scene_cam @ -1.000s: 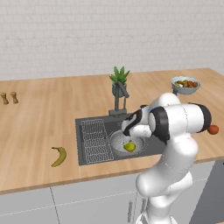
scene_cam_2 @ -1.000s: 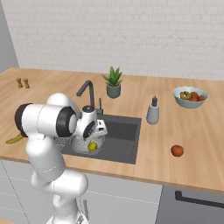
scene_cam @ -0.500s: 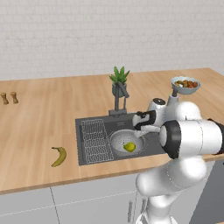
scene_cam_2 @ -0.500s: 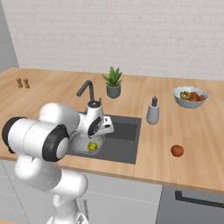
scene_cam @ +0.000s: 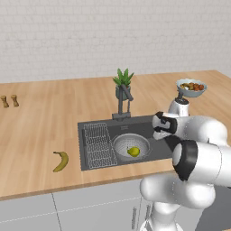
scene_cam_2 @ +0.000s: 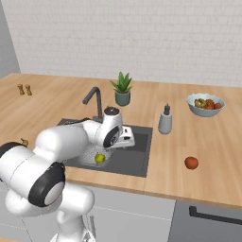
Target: Put the colander in the sink, put the banana, pear, orange in the colander, and turn on the sink faucet and pour water over the colander.
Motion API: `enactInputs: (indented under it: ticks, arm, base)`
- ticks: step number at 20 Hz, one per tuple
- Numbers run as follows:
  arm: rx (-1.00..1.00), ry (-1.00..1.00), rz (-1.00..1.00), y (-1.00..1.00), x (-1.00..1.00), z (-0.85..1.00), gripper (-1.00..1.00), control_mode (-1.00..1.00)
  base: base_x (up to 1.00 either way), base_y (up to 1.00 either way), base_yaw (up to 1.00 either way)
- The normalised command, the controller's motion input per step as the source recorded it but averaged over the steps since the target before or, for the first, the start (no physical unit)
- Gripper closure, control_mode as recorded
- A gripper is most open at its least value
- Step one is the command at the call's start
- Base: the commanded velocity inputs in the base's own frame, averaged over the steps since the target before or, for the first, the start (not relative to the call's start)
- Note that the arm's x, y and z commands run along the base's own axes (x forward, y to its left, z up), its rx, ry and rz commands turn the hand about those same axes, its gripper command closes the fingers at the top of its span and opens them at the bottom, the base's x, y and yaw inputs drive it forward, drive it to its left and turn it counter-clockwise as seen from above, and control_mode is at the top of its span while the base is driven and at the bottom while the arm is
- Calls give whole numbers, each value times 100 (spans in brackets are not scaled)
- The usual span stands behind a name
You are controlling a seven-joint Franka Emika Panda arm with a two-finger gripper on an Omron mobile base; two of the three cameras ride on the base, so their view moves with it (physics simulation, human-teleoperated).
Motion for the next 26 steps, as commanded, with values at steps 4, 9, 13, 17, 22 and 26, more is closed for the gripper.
enactInputs:
  ticks: [4, 9, 13, 17, 22, 26]
  arm:
    - [-1, -2, -8, -72, -32, 23, -100, -100]
    - [0, -2, 0, -79, -23, 17, -100, -100]
    - [-1, 0, 0, -82, -1, 5, -100, -100]
    - [-4, 1, 0, -79, 0, 12, -100, -100]
    - [0, 7, -19, -77, 10, 8, -100, -100]
    - [1, 11, -27, -69, 12, 6, -100, -100]
  base:
    - [0, 0, 0]
    - [0, 0, 0]
    - [0, 0, 0]
    - [0, 0, 0]
    - [0, 0, 0]
    - [0, 0, 0]
